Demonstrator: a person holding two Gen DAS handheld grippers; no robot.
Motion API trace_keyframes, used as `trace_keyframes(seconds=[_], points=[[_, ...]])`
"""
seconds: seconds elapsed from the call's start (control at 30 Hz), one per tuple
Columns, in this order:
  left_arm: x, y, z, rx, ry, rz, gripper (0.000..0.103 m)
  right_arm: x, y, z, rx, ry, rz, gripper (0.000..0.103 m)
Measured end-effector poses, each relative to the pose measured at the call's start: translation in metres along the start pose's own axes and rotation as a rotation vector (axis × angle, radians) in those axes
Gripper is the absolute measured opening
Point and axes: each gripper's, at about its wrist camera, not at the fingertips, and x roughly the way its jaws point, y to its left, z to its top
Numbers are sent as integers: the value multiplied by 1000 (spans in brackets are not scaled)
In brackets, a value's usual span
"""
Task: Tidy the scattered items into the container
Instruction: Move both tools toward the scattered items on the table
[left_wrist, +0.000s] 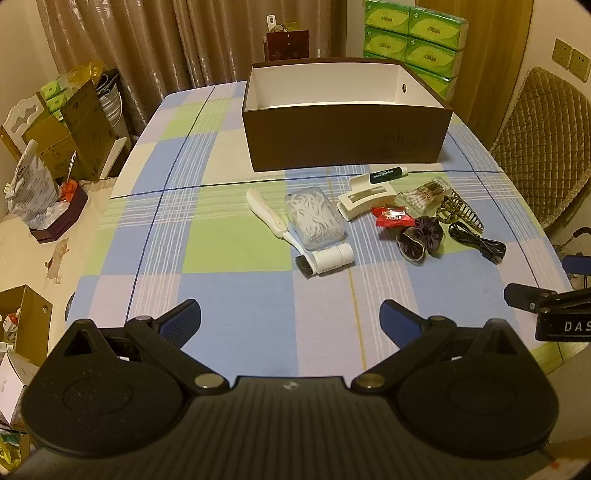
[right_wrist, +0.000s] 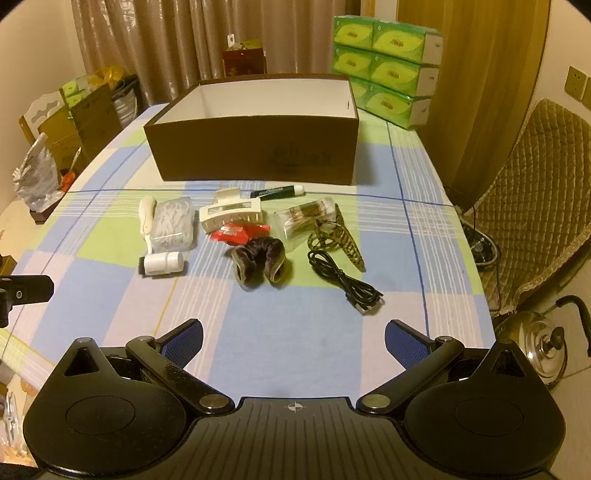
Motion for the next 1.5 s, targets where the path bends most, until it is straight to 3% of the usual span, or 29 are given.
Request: trace_keyframes(seconds=[0.7, 1.5], points=[[7, -4, 7, -23, 18, 7, 102, 2, -8, 7, 3, 11, 86, 101], [30, -10, 27, -30, 48, 21, 102, 23, -23, 28, -30, 26, 107, 101]])
